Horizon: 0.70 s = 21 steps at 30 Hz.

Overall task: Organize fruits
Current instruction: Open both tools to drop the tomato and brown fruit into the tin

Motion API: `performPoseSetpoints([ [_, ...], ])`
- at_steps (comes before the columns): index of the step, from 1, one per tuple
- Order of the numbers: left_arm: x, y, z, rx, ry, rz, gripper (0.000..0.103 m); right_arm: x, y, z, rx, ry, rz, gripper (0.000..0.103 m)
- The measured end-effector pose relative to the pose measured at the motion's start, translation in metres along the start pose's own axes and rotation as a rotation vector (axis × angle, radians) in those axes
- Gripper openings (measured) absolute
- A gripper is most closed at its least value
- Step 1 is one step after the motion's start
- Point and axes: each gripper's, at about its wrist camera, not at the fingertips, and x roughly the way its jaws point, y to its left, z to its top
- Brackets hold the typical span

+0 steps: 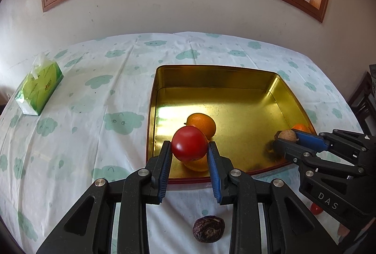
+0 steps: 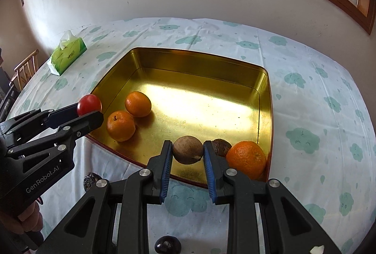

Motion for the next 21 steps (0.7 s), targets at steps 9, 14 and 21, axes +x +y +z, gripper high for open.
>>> performPoseSetpoints([
  [9, 0.014, -0.004, 0.002, 0.004, 0.027, 0.000, 0.031, 0.012, -0.003, 0.002, 0.011, 0.021, 0.005, 0.025],
  [14, 0.021, -0.003, 0.002, -0.003, 0.035, -0.001, 0.031, 0.015, -0.004, 0.000, 0.020, 0.030, 0.012, 0.025],
  [21, 0.021, -0.003, 0.001, -0.009, 0.031, -0.002, 0.031, 0.015, -0.004, 0.000, 0.020, 0.029, 0.009, 0.025],
])
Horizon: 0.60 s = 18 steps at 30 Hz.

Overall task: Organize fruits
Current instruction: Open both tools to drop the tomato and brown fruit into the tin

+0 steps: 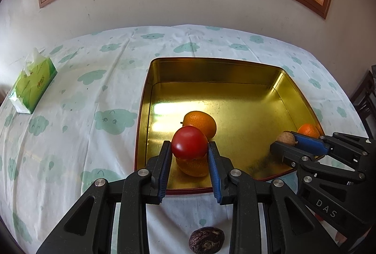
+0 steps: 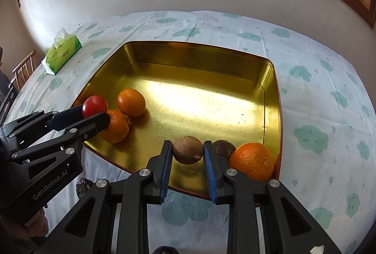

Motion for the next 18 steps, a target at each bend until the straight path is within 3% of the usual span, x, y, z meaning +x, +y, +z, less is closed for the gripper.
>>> performPoseSetpoints([
  [18, -0.007, 0.002, -0.006, 0.005, -0.002, 0.006, 0.033, -0.015, 0.000, -0.005, 0.007, -0.022, 0.004, 0.026],
])
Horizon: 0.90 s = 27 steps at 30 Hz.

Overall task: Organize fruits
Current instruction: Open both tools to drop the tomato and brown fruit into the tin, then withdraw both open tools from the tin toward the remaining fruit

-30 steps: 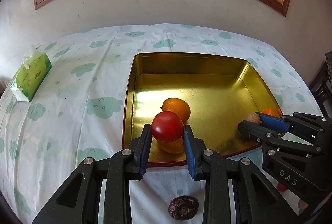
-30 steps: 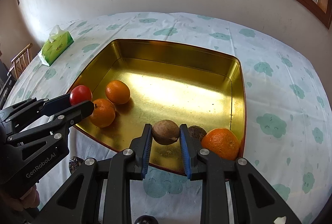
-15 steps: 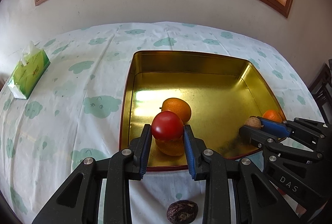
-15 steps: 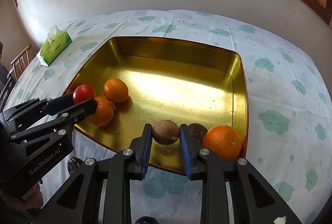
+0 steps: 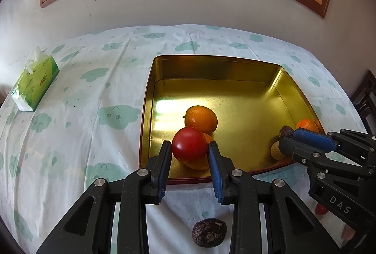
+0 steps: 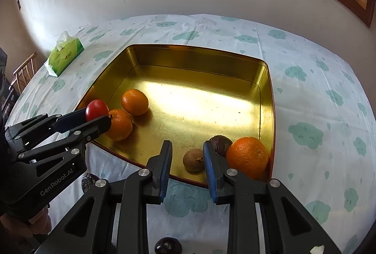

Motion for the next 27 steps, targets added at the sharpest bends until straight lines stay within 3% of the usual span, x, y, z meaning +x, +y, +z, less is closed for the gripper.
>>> performPoseSetpoints([
  [8, -0.009, 0.003, -0.003, -0.002, -0.008, 0.010, 0.038, -0.015, -0.002, -0.007, 0.019, -0.021, 0.004, 0.026],
  [27, -0.059, -0.015, -0.035, 0.018, -0.042, 0.009, 0.039, -0.051, 0.000, -0.045, 0.045, -0.041, 0.008, 0.026],
])
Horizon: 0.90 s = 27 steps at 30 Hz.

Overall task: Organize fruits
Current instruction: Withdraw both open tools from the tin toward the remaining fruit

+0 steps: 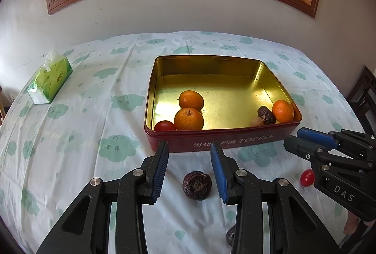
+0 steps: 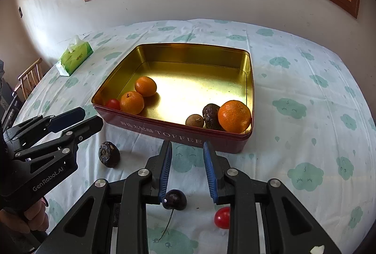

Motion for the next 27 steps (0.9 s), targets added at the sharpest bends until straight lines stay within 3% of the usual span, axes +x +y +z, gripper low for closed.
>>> performPoseSetpoints([
  [27, -0.030, -0.012, -0.063, -0.009, 0.054, -0.006, 0.039, -0.027, -0.012, -0.060, 0.043, 0.018, -0.052, 0.026],
])
